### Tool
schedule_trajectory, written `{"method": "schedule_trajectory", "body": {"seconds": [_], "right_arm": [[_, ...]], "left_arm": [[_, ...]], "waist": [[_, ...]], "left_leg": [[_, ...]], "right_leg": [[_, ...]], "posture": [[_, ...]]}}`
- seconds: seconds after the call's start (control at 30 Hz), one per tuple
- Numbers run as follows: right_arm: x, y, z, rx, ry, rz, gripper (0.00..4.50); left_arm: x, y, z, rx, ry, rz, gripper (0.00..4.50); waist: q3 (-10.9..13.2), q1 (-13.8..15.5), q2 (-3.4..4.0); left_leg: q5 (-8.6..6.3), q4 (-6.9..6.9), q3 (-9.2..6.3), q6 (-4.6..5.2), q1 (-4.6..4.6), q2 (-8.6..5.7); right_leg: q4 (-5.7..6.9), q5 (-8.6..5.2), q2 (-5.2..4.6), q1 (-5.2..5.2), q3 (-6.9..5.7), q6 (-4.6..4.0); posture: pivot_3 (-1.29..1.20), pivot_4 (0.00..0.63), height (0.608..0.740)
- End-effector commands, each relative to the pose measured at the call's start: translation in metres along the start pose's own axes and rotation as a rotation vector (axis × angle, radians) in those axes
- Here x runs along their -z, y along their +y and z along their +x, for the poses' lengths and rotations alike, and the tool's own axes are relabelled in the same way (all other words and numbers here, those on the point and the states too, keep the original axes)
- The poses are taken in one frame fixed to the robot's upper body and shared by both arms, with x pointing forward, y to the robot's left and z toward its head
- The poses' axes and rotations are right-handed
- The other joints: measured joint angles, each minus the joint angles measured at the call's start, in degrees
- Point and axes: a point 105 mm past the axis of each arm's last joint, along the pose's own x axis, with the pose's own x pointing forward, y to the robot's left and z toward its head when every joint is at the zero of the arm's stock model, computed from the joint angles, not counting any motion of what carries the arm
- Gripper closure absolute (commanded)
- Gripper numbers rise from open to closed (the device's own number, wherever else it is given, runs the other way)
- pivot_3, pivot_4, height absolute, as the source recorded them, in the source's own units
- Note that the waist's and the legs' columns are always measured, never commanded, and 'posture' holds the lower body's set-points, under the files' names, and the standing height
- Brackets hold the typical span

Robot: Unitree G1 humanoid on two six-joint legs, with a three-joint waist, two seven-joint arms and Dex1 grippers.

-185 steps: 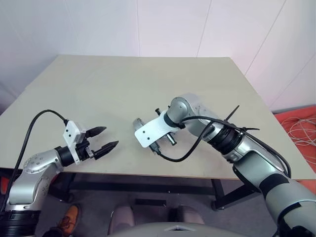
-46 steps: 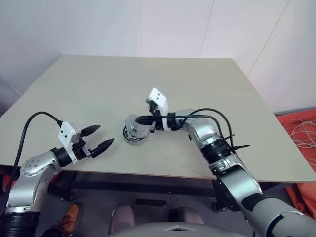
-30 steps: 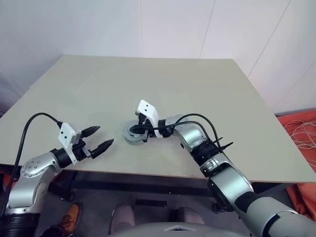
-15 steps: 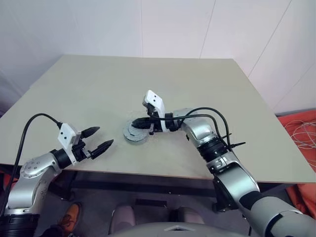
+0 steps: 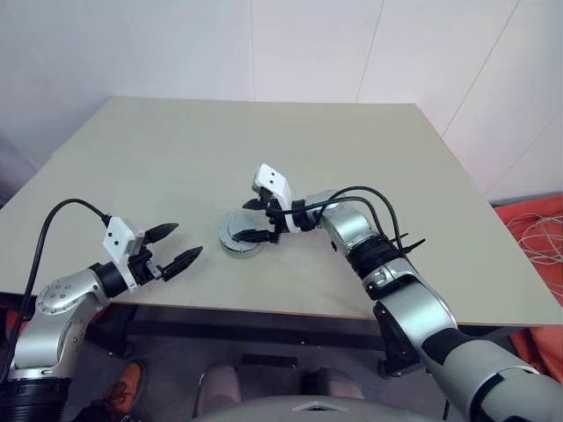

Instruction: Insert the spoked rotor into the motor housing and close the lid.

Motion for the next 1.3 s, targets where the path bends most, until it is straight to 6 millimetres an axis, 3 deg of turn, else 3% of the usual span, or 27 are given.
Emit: {"method": "schedule_trajectory", "body": {"seconds": [0.03, 0.4, 0.5, 0.57, 1.0, 1.3], "right_arm": [[-0.015, -0.002, 0.001, -0.004, -0.031, -0.058, 0.07], [-0.006, -0.001, 0.007, 0.012, 0.001, -0.099, 0.07], [-0.005, -0.001, 0.008, 0.016, 0.000, -0.096, 0.66], [-0.004, -0.002, 0.007, 0.021, 0.006, -0.101, 1.33], [-0.014, 0.001, 0.006, 0.003, -0.049, -0.053, 1.36], [-0.010, 0.002, 0.005, -0.024, -0.005, -0.069, 1.36]], "left_arm": [[-0.013, 0.003, -0.004, -0.011, -0.029, 0.040, 0.00], [-0.014, 0.003, -0.003, -0.008, -0.025, 0.046, 0.00], [-0.015, 0.003, -0.003, -0.007, -0.025, 0.048, 0.00], [-0.015, 0.003, -0.003, -0.006, -0.025, 0.049, 0.00], [-0.014, 0.001, 0.000, 0.000, -0.028, 0.046, 0.00], [-0.014, 0.001, -0.001, 0.003, -0.028, 0.039, 0.00]], "waist": [[0.00, 0.00, 0.00], [0.00, -0.02, 0.00], [0.00, -0.02, 0.00], [0.00, -0.02, 0.00], [0.00, -0.01, 0.00], [0.00, 0.02, 0.00]], "left_leg": [[0.00, 0.00, 0.00, 0.00, -0.02, 0.01], [0.00, 0.01, 0.00, 0.00, -0.01, 0.03], [0.00, 0.01, 0.00, 0.00, -0.02, 0.03], [0.00, 0.01, 0.00, 0.00, -0.02, 0.03], [0.00, 0.01, 0.00, 0.00, -0.02, 0.03], [0.00, 0.01, 0.00, 0.01, -0.03, 0.03]], "right_leg": [[0.00, 0.01, 0.00, -0.02, 0.00, -0.01], [0.01, 0.01, 0.00, -0.03, -0.01, -0.02], [0.01, 0.01, 0.00, -0.03, -0.01, -0.02], [0.01, 0.01, 0.00, -0.02, -0.01, -0.02], [0.01, 0.01, 0.00, -0.03, -0.01, -0.03], [0.00, 0.01, 0.00, -0.03, -0.02, -0.03]], "posture": [[0.00, 0.000, 0.740], [0.00, 0.000, 0.740], [0.00, 0.000, 0.740], [0.00, 0.000, 0.740], [0.00, 0.000, 0.740], [0.00, 0.000, 0.740]]}}
